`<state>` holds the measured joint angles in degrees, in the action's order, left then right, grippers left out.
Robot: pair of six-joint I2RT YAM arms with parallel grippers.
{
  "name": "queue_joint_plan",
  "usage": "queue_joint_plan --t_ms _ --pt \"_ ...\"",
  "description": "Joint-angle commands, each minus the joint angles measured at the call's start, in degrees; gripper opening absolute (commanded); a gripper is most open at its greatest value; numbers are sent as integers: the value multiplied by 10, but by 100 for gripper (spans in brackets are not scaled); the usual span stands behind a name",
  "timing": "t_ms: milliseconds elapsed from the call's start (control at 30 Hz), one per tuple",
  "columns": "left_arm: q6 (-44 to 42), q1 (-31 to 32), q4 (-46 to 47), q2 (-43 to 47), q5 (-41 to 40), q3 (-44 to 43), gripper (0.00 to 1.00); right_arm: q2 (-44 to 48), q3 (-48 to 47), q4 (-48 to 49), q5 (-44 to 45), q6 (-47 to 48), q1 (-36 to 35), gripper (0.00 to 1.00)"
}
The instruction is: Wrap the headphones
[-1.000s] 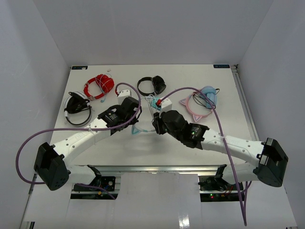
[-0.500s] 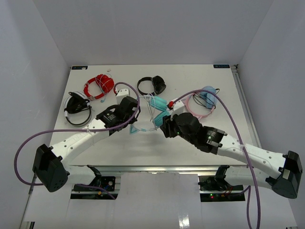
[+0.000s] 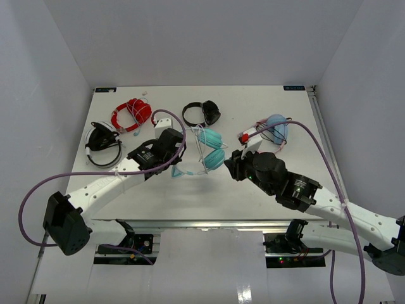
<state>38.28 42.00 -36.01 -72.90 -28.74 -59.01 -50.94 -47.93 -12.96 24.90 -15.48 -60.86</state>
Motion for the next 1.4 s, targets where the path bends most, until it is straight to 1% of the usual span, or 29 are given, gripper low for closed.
queue_joint_plan --t_ms 0,100,200,333,467,567,733,867,1100,1267,1367 --pt "-10 -2 59 9 26 1 0 -51 -50 53 36 39 1 29" --pt "-18 -2 59 -15 27 -8 0 -59 -57 52 44 43 2 29" --pt "-27 -3 59 -38 34 -20 0 -42 -40 48 72 40 3 32" --pt "-40 -8 60 -72 40 -39 0 23 -6 28 106 39 6 35" --pt "-76 -8 72 -103 86 -61 0 97 25 8 128 33 7 35" --pt "-87 -8 73 -126 102 -77 0 133 36 7 130 24 7 36" --pt "-90 -8 74 -179 144 -106 0 134 45 7 156 23 8 37" --pt "-95 -8 77 -236 184 -127 0 131 48 7 155 20 9 38" --pt "-96 5 89 -280 197 -145 0 135 55 7 154 19 9 38" --pt "-99 15 89 -327 222 -183 0 137 58 7 154 19 9 37" --pt "-97 19 89 -342 220 -195 0 138 58 7 156 19 9 38"
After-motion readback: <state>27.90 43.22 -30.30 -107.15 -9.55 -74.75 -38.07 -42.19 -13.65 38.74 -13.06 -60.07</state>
